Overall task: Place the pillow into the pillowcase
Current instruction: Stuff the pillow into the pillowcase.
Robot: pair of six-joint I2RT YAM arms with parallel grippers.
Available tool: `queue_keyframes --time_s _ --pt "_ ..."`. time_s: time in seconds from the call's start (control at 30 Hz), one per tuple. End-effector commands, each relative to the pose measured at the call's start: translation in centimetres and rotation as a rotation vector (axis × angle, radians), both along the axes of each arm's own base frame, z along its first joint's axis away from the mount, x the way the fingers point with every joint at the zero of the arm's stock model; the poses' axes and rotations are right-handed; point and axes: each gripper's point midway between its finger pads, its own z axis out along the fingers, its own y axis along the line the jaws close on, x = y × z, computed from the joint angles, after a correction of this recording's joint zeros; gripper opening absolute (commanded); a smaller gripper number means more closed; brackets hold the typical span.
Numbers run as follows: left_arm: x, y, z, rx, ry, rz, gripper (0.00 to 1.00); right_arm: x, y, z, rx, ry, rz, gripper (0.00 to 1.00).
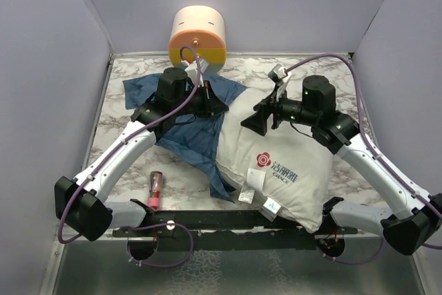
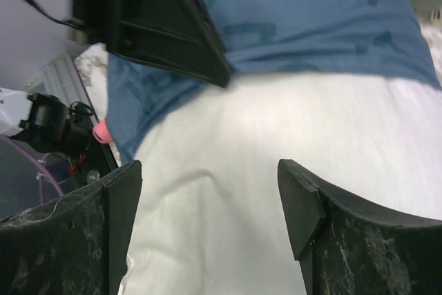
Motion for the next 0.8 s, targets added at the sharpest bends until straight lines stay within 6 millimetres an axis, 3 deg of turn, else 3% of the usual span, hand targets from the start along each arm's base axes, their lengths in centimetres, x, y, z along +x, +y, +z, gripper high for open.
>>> queue_keyframes --time_s 0.0,0.17,0.23,0.33,0.43,0.57,0.67,0.77 --pt "-0.8 -1.0 3.0 -0.099 -0.083 -0.076 0.00 1.1 -1.6 -6.5 -0.162 0.187 -0.128 0.80" --pt "-0.7 -1.2 3.9 -0.109 -0.106 -0.082 0.00 2.2 -2.4 -10.4 -0.344 0.249 -0.154 0.78" --pt "-0.7 -1.2 4.3 -0.118 -0.114 -0.087 0.00 2.3 -2.1 -11.1 -0.359 0.250 -0.148 0.73" --pt "-0.8 -1.5 4.7 -0.141 -0.117 -0.098 0.00 2.6 -1.8 -12.6 -0.373 0.263 -0.158 0.55" --pt "-0.9 -1.8 5.1 -0.167 -0.118 -0.110 0.00 3.1 -1.1 -13.8 -0.364 0.282 -0.159 0.31" --pt "-1.1 -1.9 4.8 -0.171 -0.105 -0.121 0.00 3.6 0.5 -14.0 -0.305 0.298 -0.128 0.04" --pt "-1.3 -1.9 4.8 -0.174 -0.103 -0.130 0.00 4.6 1.6 -13.1 -0.254 0.271 -0.122 0.01" --pt "-1.4 -2.1 5.6 -0.197 -0.115 -0.141 0.00 6.9 3.1 -11.1 -0.203 0.200 -0.129 0.01"
